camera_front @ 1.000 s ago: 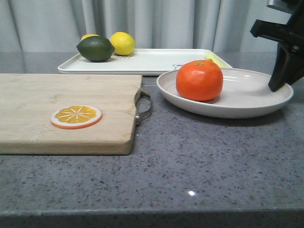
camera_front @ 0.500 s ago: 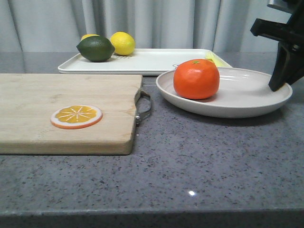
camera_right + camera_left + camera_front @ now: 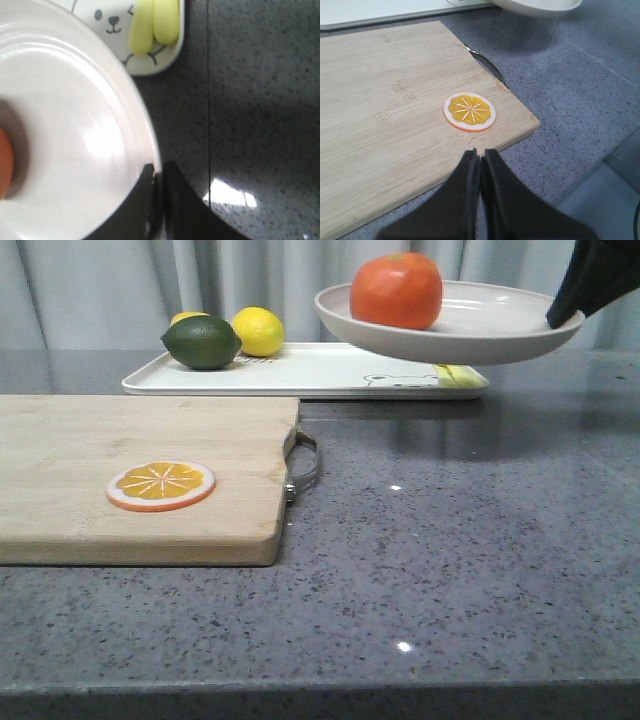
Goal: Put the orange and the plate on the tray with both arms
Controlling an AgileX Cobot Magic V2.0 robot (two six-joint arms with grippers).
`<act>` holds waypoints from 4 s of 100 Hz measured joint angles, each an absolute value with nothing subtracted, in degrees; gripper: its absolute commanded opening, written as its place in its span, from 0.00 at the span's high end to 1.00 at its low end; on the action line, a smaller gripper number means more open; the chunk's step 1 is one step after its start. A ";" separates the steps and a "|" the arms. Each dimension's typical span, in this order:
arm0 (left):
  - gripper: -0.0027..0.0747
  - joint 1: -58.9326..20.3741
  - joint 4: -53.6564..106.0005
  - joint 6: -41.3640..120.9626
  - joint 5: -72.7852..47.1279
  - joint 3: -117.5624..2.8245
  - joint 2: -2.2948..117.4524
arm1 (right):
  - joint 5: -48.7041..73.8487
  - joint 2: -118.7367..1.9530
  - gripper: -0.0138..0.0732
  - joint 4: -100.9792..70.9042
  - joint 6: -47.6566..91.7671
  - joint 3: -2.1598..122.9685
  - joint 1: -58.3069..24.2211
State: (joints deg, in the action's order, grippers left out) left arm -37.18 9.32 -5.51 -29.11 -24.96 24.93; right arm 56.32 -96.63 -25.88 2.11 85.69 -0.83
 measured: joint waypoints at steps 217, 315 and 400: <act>0.99 -37.18 9.23 -5.60 -27.76 -24.96 24.93 | 63.79 -139.57 0.72 -29.03 -5.05 141.62 -5.31; 0.99 -37.18 9.23 -5.60 -27.76 -24.96 24.93 | 71.57 -129.19 0.79 -23.80 -2.44 141.71 -4.95; 0.99 -37.18 9.86 -5.60 -26.94 -24.96 24.93 | 72.51 -105.14 0.92 -20.59 -2.21 130.57 -4.95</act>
State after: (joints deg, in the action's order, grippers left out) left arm -37.18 9.86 -5.60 -26.94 -24.96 24.93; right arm 72.51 -105.14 -20.59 -2.21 130.57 -4.95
